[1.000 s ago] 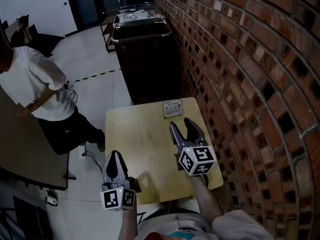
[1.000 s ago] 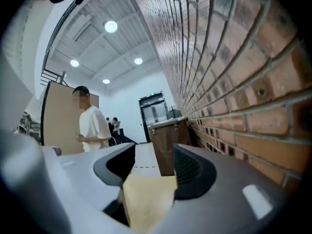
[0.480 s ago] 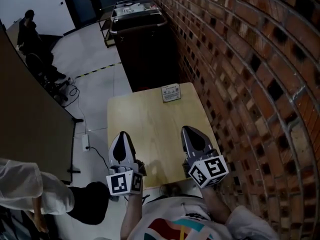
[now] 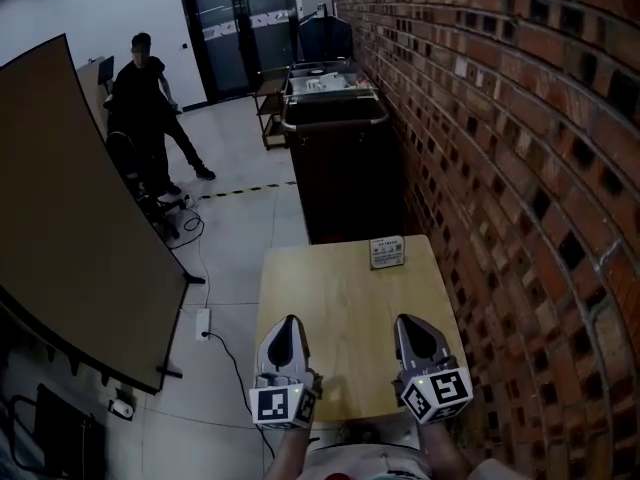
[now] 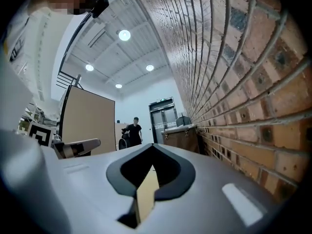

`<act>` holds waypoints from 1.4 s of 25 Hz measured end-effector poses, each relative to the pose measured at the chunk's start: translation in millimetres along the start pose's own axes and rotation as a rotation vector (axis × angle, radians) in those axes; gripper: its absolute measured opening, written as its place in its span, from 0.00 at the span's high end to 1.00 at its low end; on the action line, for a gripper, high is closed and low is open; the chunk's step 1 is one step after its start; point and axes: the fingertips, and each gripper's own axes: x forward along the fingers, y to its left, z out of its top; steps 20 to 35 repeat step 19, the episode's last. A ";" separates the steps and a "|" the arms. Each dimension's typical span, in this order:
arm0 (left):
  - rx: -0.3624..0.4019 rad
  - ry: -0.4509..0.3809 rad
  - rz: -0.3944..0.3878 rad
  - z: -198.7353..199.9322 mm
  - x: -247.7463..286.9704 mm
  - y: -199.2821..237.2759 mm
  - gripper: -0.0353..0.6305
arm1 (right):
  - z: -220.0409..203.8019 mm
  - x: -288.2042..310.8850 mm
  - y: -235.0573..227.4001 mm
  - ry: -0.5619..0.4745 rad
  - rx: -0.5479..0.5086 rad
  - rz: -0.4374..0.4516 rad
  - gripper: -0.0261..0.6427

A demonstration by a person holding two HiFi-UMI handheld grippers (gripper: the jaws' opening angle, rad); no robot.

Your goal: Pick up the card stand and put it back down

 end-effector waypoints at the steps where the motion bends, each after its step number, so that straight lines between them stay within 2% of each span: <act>1: 0.000 -0.005 0.008 1.6 -0.6 2.3 0.94 | 0.4 1.5 0.7 -0.001 -0.001 0.003 0.96; 15: -0.015 -0.040 0.060 13.1 1.2 24.6 0.94 | 12.9 14.7 3.1 -0.018 0.000 0.011 0.96; 35: -0.016 -0.055 0.058 16.3 5.7 26.3 0.94 | 17.5 19.8 1.3 -0.034 0.000 0.016 0.96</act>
